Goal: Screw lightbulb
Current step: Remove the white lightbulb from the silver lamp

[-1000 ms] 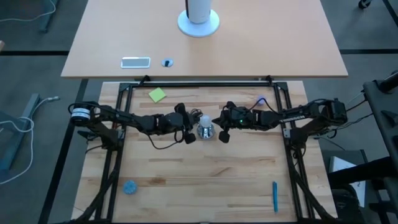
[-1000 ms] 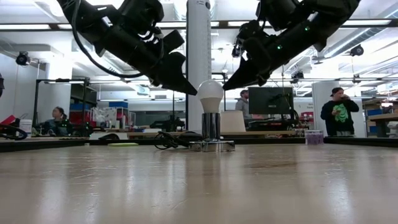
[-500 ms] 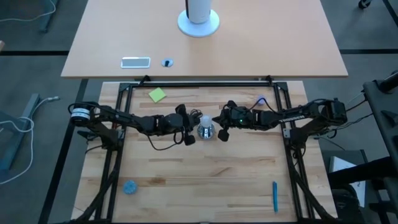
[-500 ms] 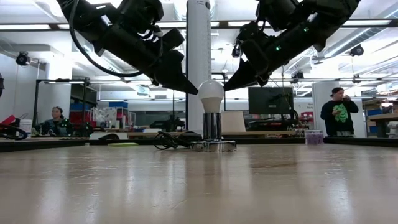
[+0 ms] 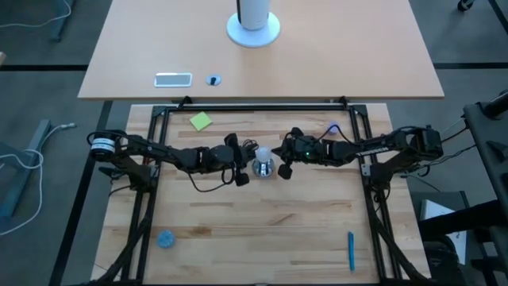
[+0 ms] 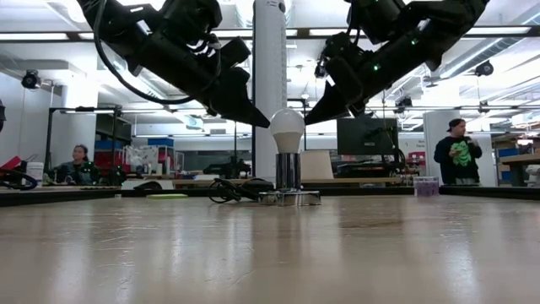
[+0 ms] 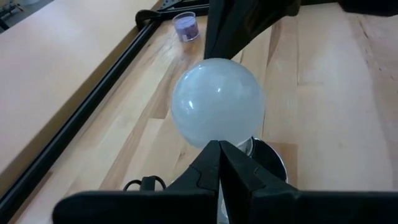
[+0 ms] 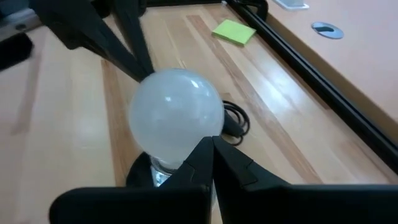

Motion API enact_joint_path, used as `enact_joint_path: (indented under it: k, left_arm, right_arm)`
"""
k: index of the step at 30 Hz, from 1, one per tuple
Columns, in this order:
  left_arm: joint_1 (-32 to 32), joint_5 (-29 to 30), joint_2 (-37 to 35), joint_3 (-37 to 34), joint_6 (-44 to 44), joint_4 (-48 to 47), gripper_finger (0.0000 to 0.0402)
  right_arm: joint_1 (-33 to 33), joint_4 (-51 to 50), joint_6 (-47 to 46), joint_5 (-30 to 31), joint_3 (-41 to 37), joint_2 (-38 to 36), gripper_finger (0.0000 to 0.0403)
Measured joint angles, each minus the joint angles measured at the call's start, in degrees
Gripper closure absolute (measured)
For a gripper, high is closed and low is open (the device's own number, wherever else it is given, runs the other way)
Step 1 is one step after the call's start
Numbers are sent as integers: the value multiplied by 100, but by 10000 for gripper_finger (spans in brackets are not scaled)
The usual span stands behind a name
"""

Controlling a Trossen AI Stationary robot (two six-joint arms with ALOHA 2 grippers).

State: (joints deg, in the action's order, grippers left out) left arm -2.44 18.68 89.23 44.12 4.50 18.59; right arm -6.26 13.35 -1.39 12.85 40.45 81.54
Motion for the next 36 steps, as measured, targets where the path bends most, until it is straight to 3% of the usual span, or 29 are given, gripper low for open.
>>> enact_joint_path:
  k: [10,14,18,26,36]
  left_arm:
    - [1,486,-17,0,-225,-374,401]
    - [-25,626,-17,0,-203,-241,401]
    - [-39,589,18,1,-50,95,401]
    - [-39,280,37,4,-4,147,401]
    - [-17,2,-5,4,40,-49,401]
  right_arm:
    - [2,-693,0,130,30,-229,403]
    - [-2,-696,-5,-510,33,-355,403]
    - [4,-515,77,-697,33,-297,403]
    - [-2,-354,84,-663,37,-176,403]
    - [-7,-404,87,-83,37,-68,403]
